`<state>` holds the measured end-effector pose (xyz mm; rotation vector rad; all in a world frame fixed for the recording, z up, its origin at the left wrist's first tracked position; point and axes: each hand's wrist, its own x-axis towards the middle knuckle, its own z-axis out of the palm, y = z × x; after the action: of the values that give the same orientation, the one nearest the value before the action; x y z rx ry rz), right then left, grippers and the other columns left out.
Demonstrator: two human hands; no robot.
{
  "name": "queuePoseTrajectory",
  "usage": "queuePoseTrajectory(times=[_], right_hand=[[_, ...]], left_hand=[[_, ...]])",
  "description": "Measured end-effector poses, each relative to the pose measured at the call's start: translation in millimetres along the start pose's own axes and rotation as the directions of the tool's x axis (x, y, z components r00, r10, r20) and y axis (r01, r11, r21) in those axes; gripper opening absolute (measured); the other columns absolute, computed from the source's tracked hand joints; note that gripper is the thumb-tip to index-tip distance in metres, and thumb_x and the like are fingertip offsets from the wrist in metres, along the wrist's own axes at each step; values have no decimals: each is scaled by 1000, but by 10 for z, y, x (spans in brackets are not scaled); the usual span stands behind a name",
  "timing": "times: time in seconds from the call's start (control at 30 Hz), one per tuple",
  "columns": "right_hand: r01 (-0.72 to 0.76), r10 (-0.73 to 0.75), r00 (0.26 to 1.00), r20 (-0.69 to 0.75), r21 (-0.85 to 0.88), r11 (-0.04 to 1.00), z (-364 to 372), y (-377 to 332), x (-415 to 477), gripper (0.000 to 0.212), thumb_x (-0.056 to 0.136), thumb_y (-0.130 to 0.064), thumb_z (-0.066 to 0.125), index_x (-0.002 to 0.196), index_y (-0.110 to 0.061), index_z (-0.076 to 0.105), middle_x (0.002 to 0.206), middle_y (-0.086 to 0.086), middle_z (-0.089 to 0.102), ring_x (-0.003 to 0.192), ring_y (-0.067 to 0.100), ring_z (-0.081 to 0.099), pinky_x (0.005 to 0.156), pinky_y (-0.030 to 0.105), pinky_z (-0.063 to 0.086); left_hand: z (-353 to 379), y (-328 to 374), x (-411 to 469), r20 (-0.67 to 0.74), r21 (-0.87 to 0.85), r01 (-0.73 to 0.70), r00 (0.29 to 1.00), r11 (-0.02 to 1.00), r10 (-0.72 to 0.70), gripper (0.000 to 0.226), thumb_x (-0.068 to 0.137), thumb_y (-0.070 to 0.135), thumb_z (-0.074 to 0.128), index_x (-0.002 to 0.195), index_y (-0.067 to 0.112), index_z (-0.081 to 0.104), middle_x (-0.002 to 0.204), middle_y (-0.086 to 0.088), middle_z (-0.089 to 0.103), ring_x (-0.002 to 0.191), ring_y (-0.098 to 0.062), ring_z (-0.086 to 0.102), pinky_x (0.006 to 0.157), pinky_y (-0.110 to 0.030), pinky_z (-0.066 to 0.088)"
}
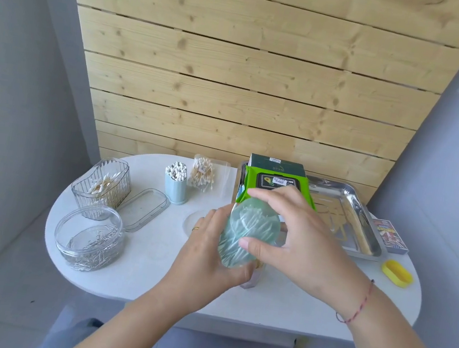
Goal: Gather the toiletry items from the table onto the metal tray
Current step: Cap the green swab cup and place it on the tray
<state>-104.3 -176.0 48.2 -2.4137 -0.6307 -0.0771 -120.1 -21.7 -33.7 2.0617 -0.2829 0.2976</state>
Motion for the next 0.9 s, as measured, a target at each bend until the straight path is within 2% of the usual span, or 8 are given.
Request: queuePoseTrajectory(times=[0.13,0.27,0.43,0.5,0.6,0.7,0.77,0.9], right_hand=[[-15,15,1000,13,24,1000,-40,13,28,64,74,-44,71,133,-39,46,119,-16,43,111,2,48,96,26,43],[-24,30,999,-34,141,990,-54,51,9,61,75,-46,70,132,-39,47,121,-14,46,116,4,48,93,36,49],[-20,23,999,-26,102,995,-64,35,-3,59,77,-46,68,132,-38,48,120,-15,47,113,-5,46,91,23,47],[-22,22,1000,-6,100,995,-76,30,3,59,77,-45,68,132,-38,49,119,-16,47,112,-2,48,90,25,49],[-27,24,999,37,78,997,-106,37,13,59,75,-46,69,131,-40,49,117,-17,47,108,3,52,91,31,50],[-26,23,998,64,50,998,-118,40,14,60,76,-47,68,131,-41,49,118,-17,46,107,3,52,93,28,47],[-25,23,999,44,38,999,-106,32,16,60,76,-47,68,132,-41,48,119,-17,46,109,1,50,93,25,45],[-24,24,1000,17,34,999,-90,25,22,60,76,-48,66,132,-41,47,118,-17,45,108,1,50,91,28,48]], left_hand=[[-31,51,9,9,30,-4,1000,1000,4,70,70,27,73,118,57,31,107,36,48,100,-6,43,75,-4,37],[-51,87,1,19,18,-24,1000,1000,23,69,69,30,71,124,51,34,108,26,53,102,-7,48,79,-16,45],[-39,133,-20,53,-38,-45,997,998,47,67,71,24,72,124,45,38,108,24,53,102,-1,53,75,-9,45],[-20,117,-19,43,-48,-32,998,998,34,68,70,22,74,128,36,41,108,21,56,101,-3,55,76,-11,46],[1,96,-10,31,-49,-16,999,999,18,70,70,18,74,130,33,40,109,18,58,99,-3,57,74,-7,44],[15,84,11,17,-22,-21,1000,1000,22,70,71,21,73,132,30,42,113,16,58,106,-5,56,82,-12,45],[19,88,25,15,-10,-31,999,999,31,69,71,21,73,132,31,43,112,15,57,108,-7,55,85,-17,46],[10,130,44,-11,-8,-27,1000,1000,27,65,70,20,73,125,40,44,109,17,57,106,-6,54,83,-15,45]])
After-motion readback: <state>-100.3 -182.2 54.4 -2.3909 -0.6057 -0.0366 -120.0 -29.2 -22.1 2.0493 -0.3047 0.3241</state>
